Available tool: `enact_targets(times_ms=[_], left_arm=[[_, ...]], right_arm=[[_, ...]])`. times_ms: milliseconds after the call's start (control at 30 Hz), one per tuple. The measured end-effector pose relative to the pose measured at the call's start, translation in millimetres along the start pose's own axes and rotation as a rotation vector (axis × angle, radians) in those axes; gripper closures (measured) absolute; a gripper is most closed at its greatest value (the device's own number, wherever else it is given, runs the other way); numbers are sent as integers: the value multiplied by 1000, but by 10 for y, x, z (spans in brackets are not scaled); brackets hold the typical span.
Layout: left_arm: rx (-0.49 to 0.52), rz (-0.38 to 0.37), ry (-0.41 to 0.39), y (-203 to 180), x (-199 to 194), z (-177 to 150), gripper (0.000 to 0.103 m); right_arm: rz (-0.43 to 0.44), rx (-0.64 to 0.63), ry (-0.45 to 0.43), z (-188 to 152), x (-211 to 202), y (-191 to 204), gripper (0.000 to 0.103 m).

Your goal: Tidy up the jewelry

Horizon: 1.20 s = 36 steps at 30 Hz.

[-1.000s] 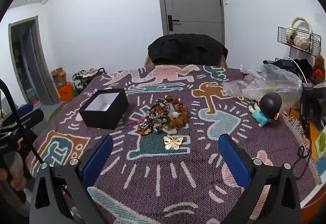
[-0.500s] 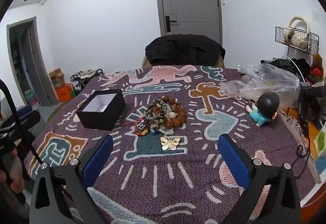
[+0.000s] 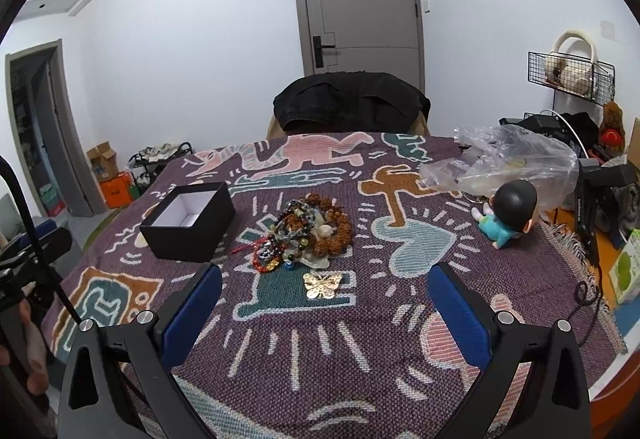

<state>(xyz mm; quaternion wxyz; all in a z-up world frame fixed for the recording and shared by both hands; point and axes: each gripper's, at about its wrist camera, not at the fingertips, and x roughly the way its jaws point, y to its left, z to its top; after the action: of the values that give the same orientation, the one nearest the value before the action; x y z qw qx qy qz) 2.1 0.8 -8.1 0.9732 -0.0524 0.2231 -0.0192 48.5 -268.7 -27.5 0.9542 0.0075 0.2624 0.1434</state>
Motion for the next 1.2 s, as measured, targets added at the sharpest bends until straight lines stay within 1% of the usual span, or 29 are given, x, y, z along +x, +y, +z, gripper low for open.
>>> enact_targets(times_ms=[367, 1200], left_arm=[[56, 23, -10, -59, -20, 3, 1], [65, 19, 10, -68, 7, 8, 1]], right_arm=[[-4, -4, 2, 5, 6, -12, 0], [-7, -8, 14, -18, 24, -6, 0]])
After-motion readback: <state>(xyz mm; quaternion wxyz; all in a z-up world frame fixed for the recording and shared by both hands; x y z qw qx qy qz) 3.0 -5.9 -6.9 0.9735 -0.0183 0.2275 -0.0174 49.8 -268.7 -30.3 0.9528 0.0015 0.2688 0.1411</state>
